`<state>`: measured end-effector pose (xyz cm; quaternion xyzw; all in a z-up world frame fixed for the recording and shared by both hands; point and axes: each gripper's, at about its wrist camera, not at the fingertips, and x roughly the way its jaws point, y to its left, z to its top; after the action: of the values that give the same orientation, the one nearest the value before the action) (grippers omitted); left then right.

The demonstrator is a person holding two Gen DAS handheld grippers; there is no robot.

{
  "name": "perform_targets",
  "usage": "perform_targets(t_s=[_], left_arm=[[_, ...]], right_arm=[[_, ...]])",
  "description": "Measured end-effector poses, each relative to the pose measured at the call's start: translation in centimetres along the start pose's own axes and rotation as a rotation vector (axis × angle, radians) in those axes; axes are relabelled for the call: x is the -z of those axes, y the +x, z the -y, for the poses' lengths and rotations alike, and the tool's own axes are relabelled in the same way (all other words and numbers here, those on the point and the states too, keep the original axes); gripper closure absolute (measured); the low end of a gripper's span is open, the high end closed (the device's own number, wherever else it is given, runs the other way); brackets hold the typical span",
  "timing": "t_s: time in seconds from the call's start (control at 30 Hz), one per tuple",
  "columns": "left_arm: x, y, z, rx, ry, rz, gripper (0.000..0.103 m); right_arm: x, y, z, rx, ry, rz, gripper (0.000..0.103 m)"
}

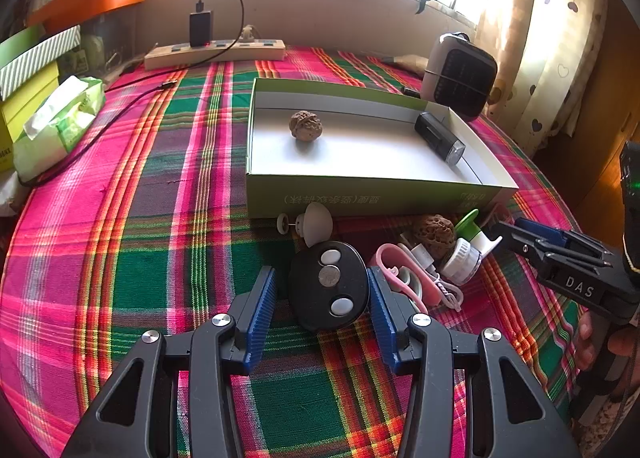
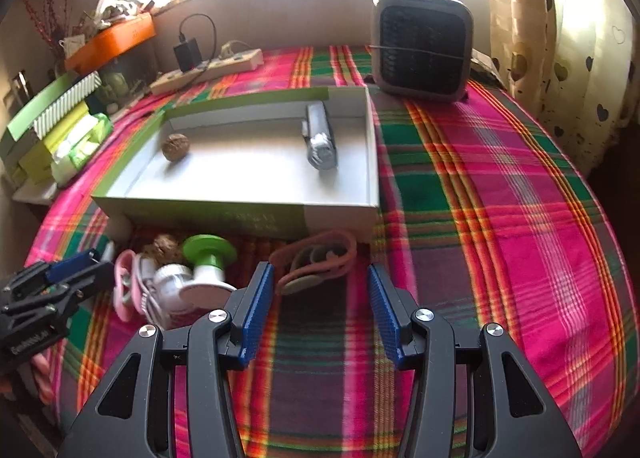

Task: Organize objects
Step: 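Grasp the pink cable clip with the right gripper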

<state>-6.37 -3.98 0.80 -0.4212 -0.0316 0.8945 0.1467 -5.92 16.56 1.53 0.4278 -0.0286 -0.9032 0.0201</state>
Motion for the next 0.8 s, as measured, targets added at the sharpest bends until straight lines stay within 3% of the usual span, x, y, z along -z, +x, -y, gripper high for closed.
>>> perform_targets(t_s=[0.5,0.8], left_arm=[[0.0,0.0,0.0,-0.002,0.001,0.0,0.059],[0.0,0.1,0.3,-0.009,0.019,-0.004,0.059]], right_arm=[[1.4,-1.5,2.7,0.077,0.056,-0.005,0.054],[1.2,-1.8,1.6,0.012,0.046,0.031,0.054]])
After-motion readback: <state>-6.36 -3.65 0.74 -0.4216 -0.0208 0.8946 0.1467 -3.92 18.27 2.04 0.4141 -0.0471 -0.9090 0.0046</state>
